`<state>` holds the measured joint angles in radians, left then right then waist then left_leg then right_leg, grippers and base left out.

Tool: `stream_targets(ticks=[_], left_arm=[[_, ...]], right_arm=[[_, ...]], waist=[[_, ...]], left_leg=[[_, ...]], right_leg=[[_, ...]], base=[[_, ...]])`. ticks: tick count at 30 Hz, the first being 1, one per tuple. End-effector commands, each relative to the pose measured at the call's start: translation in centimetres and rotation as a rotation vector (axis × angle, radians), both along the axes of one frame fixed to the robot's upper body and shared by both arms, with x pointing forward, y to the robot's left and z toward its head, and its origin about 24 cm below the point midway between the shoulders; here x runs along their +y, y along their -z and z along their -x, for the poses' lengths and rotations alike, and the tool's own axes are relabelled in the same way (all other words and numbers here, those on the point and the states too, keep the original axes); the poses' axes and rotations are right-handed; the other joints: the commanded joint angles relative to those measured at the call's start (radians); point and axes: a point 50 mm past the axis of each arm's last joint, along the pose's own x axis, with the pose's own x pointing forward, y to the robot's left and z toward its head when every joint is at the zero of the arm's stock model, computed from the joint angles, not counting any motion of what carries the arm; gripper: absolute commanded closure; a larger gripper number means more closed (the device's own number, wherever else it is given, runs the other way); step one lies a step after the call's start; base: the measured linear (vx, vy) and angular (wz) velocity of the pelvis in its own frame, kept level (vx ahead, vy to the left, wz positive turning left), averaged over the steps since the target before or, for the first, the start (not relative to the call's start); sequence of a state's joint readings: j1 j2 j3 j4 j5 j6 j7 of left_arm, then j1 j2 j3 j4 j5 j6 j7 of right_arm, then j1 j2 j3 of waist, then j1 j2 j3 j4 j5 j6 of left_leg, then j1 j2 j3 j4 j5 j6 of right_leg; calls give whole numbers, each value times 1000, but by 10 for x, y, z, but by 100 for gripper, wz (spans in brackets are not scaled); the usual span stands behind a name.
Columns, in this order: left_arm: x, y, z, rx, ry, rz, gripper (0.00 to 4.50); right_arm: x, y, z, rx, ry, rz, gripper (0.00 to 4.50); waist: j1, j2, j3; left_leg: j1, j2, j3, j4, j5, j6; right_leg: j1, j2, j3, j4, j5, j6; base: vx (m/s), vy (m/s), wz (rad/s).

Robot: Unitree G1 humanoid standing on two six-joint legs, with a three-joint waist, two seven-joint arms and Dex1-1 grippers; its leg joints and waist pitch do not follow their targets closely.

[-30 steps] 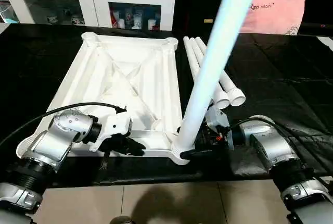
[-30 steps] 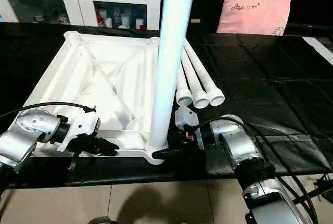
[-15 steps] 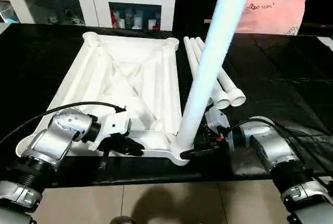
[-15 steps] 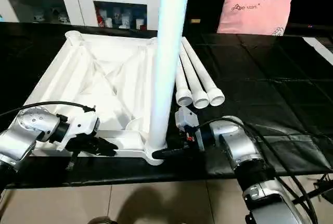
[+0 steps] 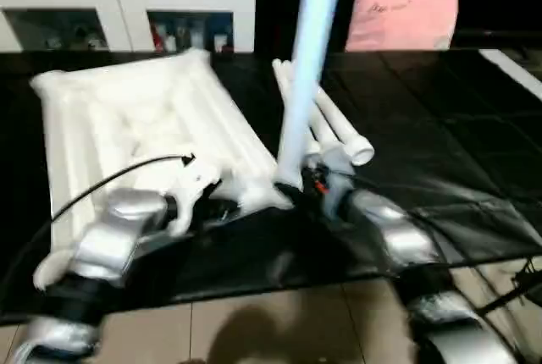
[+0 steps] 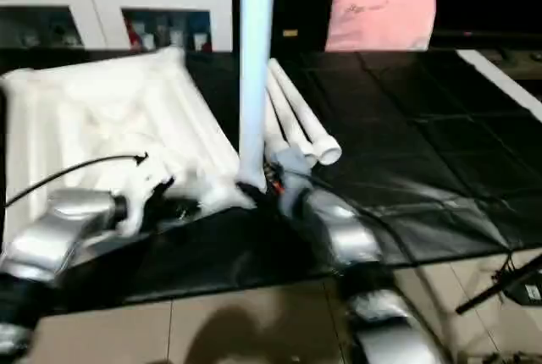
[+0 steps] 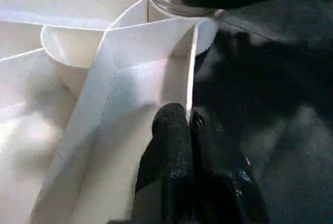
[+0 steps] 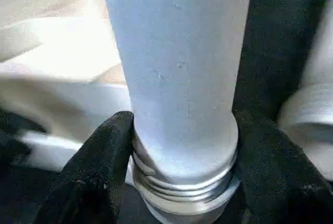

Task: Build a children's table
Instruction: Rotate leg to tighten

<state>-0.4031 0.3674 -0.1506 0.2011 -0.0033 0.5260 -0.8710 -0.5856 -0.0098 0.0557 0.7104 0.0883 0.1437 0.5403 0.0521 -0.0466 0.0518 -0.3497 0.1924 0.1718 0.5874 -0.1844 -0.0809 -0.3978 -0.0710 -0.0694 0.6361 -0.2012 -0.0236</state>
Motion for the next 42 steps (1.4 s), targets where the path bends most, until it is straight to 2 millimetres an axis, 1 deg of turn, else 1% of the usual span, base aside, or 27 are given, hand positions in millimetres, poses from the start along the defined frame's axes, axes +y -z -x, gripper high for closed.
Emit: stream_targets(ticks=[1,3,4,5,6,7,8,9,11,13,14,15,16,17,18,19,21,24,28,29,32,34,35,36,39,41,42], left_arm=[[-31,-19,-6,-80,42,31,450],[-31,-19,-6,-85,54,18,450],[-30,-19,-5,-89,73,4,450],[-29,-19,-5,-89,73,2,450],[-29,-20,-5,-89,73,1,450],[-27,-19,-4,-92,87,-11,450],[-24,-18,-3,-87,108,-21,450],[-21,-17,-2,-86,122,-28,450],[-12,-15,0,-73,169,-49,450],[-7,-14,2,-69,209,-60,450],[-7,-14,2,-69,212,-61,450],[-2,-13,3,-62,230,-71,450],[4,-14,5,-84,300,-79,450],[5,-14,6,-91,326,-79,450],[8,-14,8,-86,361,-83,450],[8,-13,8,-85,371,-84,450],[14,-11,12,-70,453,-110,450],[18,-10,15,-49,515,-127,450],[20,-12,22,-4,655,-130,450],[21,-12,23,-1,672,-133,450],[21,-12,24,12,720,-143,450],[22,-13,24,17,749,-154,450],[22,-13,24,17,756,-158,450],[22,-13,24,18,768,-159,450],[22,-14,24,25,790,-162,450],[22,-14,24,28,801,-164,450],[22,-14,24,29,804,-166,450]], right_arm=[[47,15,22,101,-168,-32,149],[45,14,22,94,-167,-47,114],[40,12,21,79,-159,-63,111],[39,12,21,78,-156,-63,111],[39,11,20,76,-152,-64,91],[33,12,20,68,-149,-62,78],[25,11,19,53,-144,-61,78],[19,11,19,45,-141,-63,69],[0,7,18,10,-144,-67,48],[-10,4,19,-18,-165,-67,24],[-11,4,19,-20,-167,-67,24],[-18,1,21,-42,-208,-60,12],[-28,-2,26,-67,-290,-46,4],[-31,-3,27,-71,-311,-42,4],[-36,-6,28,-78,-342,-43,4],[-37,-6,28,-79,-349,-43,4],[-49,-11,31,-86,-430,-31,4],[-56,-14,33,-90,-504,9,4],[-62,-17,37,-93,-639,58,4],[-62,-18,37,-90,-657,57,4],[-62,-19,38,-88,-705,58,4],[-62,-20,39,-82,-741,62,31],[-63,-20,39,-80,-751,63,38],[-63,-21,39,-76,-760,59,44],[-62,-21,40,-66,-788,46,81],[-61,-21,41,-55,-813,42,85],[-61,-20,42,-52,-820,44,103]], waist=[[7,14,-53],[7,17,-55],[8,17,-56],[8,17,-57],[7,16,-57],[7,17,-57],[6,21,-57],[7,19,-57],[10,25,-59],[11,23,-61],[12,23,-61],[14,23,-63],[17,24,-61],[17,22,-61],[19,24,-60],[21,24,-59],[25,26,-58],[37,26,-57],[43,25,-59],[45,27,-59],[50,25,-60],[53,25,-60],[55,27,-59],[56,27,-60],[59,23,-61],[60,24,-61],[60,22,-61]], left_leg=[[1,37,-15,-76,-248,-14],[-2,37,-14,-76,-236,-4],[-2,36,-14,-76,-230,1],[-3,36,-13,-75,-224,3],[-4,36,-14,-75,-215,4],[-3,36,-14,-76,-213,4],[-3,36,-13,-76,-219,4],[-2,36,-13,-76,-221,6],[-1,36,-13,-75,-217,12],[-2,36,-11,-72,-185,20],[-3,35,-11,-71,-176,26],[-4,35,-10,-69,-166,32],[-4,34,-11,-69,-171,42],[-3,34,-9,-68,-178,44],[-2,36,-9,-69,-184,45],[-3,37,-10,-71,-192,43],[0,38,-11,-71,-209,40],[4,42,-8,-71,-207,35],[1,41,-7,-70,-196,32],[2,41,-7,-70,-196,33],[1,43,-6,-69,-192,33],[2,43,-7,-69,-194,32],[3,44,-6,-70,-201,30],[3,44,-6,-69,-203,29],[1,44,-7,-69,-189,27],[1,44,-7,-69,-190,27],[1,44,-7,-69,-190,28]], right_leg=[[40,-73,56,-98,-319,-167],[43,-69,56,-93,-256,-172],[44,-69,56,-93,-235,-174],[45,-69,56,-91,-221,-176],[46,-69,56,-89,-203,-181],[47,-69,55,-88,-198,-184],[46,-69,55,-90,-194,-187],[47,-69,55,-91,-194,-186],[49,-68,56,-89,-158,-191],[51,-67,56,-82,-97,-206],[52,-66,55,-80,-75,-215],[54,-67,55,-78,-55,-220],[54,-67,54,-83,-63,-221],[55,-66,55,-82,-68,-218],[53,-67,55,-81,-78,-222],[53,-69,55,-83,-101,-220],[52,-69,55,-86,-134,-218],[47,-69,56,-83,-121,-224],[51,-69,53,-79,-102,-235],[51,-69,53,-78,-101,-237],[51,-71,53,-77,-98,-241],[51,-71,52,-77,-105,-242],[50,-71,53,-77,-114,-241],[50,-72,53,-77,-116,-240],[51,-71,53,-74,-100,-241],[51,-71,52,-74,-102,-241],[51,-72,52,-75,-106,-240]], base=[[0,0,0],[0,0,0],[0,0,0],[0,0,0],[0,0,0],[0,0,0],[0,0,0],[0,0,0],[0,0,0],[0,0,0],[0,0,0],[0,0,0],[0,0,0],[0,0,0],[0,0,0],[0,0,0],[0,0,0],[0,0,0],[0,0,0],[0,0,0],[0,0,0],[0,0,0],[0,0,0],[0,0,0],[0,0,0],[0,0,0],[0,0,0]])
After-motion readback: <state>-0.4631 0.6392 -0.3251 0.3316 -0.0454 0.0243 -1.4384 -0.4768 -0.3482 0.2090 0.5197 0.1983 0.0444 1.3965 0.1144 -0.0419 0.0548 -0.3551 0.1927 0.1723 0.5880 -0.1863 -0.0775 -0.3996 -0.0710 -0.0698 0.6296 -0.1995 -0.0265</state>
